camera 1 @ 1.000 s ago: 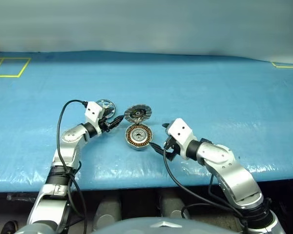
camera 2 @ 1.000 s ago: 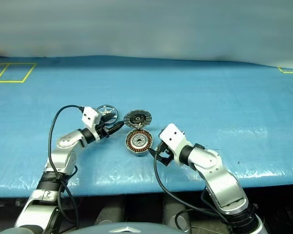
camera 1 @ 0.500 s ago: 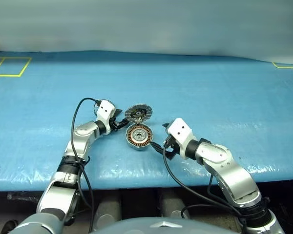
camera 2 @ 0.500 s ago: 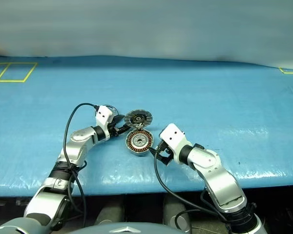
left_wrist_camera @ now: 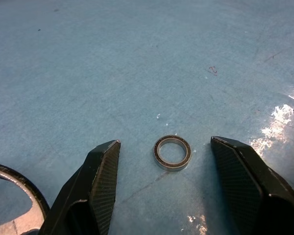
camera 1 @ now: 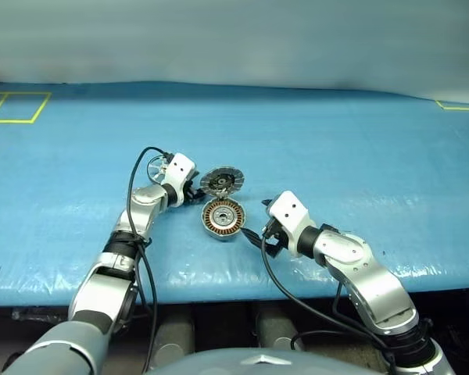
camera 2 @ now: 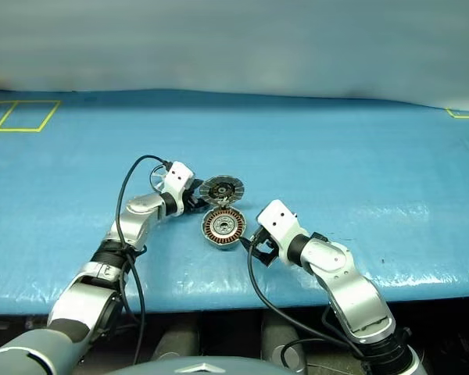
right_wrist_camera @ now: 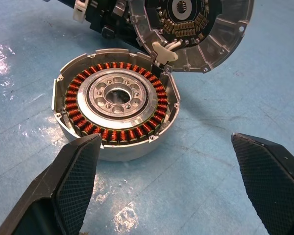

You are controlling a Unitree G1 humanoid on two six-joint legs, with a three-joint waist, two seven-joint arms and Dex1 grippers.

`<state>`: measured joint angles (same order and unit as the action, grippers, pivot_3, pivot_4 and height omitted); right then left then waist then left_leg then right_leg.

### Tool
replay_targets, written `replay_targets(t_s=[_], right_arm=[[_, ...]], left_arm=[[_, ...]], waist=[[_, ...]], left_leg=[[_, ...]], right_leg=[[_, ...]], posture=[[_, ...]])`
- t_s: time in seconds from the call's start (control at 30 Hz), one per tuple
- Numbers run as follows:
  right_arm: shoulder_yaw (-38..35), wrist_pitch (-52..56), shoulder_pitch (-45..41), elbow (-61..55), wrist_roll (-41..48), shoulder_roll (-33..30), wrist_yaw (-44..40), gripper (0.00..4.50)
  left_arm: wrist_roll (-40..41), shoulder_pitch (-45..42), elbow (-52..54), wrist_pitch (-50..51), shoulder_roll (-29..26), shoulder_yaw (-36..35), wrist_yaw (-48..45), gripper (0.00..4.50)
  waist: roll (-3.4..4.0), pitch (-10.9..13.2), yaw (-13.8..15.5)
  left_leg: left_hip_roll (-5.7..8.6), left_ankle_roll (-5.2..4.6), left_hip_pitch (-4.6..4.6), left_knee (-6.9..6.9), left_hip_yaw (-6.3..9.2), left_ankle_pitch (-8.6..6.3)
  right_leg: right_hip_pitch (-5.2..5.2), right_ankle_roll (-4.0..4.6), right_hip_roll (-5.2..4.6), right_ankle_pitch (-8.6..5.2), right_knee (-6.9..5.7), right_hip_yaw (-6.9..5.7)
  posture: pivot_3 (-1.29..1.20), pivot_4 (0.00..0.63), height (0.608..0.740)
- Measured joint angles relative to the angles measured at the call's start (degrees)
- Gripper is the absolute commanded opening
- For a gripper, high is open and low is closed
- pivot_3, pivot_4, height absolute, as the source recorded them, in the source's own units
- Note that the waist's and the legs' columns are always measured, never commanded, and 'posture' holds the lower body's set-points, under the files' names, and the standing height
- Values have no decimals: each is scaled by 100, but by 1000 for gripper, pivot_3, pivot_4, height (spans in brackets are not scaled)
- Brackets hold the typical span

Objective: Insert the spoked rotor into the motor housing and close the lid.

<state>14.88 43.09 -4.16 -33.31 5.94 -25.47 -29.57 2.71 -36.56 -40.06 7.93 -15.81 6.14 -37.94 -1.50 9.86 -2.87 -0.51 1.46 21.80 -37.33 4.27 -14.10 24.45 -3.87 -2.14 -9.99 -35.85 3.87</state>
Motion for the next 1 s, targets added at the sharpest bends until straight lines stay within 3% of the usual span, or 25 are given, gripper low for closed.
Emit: replay_targets(t_s=[0.13, 0.17, 0.27, 0.6, 1.0], right_arm=[[-1, -29, 0, 33, -14, -1, 47, 4500], [-3, -35, -1, 46, -18, -4, 71, 4500], [-4, -50, -3, 69, -22, -29, 90, 4500], [33, -125, -69, 159, 25, 59, 97, 4500], [-466, -712, 91, 469, 756, 131, -376, 4500]], left_arm=[[-121, -30, -15, 49, -12, 73, 33, 1360], [-163, -43, -9, 62, -16, 99, 32, 1360], [-194, -45, -4, 71, -20, 115, 25, 710], [-158, 264, 383, 32, -137, 44, -19, 672], [650, 1844, 2578, 208, -1062, -313, -1069, 672]], waist=[[-1, -1, 3], [-1, -2, 4], [-1, -4, 7], [-1, -4, -42], [-1, -1, -52]], left_leg=[[0, 0, -1, 0, 0, 0], [0, 0, -2, 0, 0, 0], [0, 0, -7, 0, -1, 0], [-1, 0, -10, 3, 0, 0], [-5, 0, -5, 5, -1, 0]], right_leg=[[-1, -1, 0, 0, 1, 0], [-2, -1, 0, 0, 1, 0], [-6, -1, 0, 0, 0, 0], [-6, 0, 0, 0, 0, 0], [0, 5, 0, -3, 0, 1]], posture=[[0, 150, 740], [0, 150, 740], [0, 150, 740], [0, 150, 740], [0, 150, 740]])
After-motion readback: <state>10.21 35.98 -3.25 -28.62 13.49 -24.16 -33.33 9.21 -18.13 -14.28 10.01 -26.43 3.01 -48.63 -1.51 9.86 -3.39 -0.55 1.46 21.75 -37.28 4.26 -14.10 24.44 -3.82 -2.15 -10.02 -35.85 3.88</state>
